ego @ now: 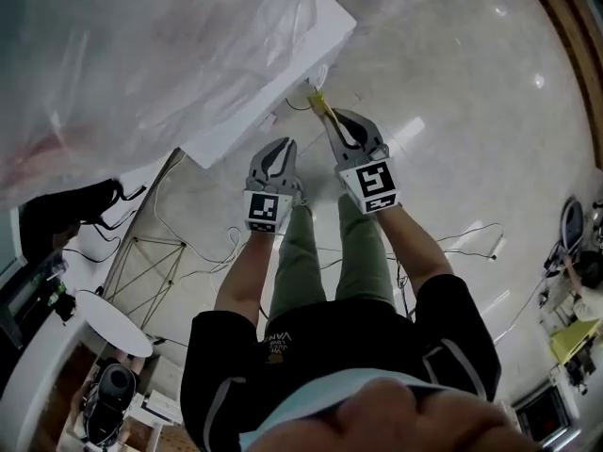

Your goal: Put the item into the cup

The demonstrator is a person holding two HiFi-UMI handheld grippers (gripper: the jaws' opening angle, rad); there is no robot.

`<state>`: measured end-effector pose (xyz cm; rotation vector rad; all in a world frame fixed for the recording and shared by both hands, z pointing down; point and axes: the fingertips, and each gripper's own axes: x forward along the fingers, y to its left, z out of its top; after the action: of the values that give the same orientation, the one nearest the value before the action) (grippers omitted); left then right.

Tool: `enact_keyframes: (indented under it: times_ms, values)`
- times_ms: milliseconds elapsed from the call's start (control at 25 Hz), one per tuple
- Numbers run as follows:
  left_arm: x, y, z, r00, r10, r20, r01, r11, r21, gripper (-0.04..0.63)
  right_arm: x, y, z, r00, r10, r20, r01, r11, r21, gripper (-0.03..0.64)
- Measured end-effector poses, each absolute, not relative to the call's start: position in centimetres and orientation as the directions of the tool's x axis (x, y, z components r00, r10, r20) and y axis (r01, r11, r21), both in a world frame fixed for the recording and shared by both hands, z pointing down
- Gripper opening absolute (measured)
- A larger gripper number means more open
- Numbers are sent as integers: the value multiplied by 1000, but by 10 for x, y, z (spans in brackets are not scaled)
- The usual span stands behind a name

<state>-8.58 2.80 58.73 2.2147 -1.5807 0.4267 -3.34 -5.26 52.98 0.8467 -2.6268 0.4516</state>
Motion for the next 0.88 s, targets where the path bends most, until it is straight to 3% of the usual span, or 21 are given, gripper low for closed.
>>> enact_keyframes:
  times_ms: [160,280,880]
  values:
    - [-86,23,620,317,-819,479,-947,-298,118,38,-41,-59,550,-776,-492,395,-588,790,-172,53]
    - [-87,16,636,307,-824,476,-951,-281,127,137,-44,-62,564,-785,-484,386,-572,806,-154,53]
    - [-86,-12,673,299,-803,516,-948,-311,65,274,-67,-74,606,-810,-432,396,-517,845,-134,53]
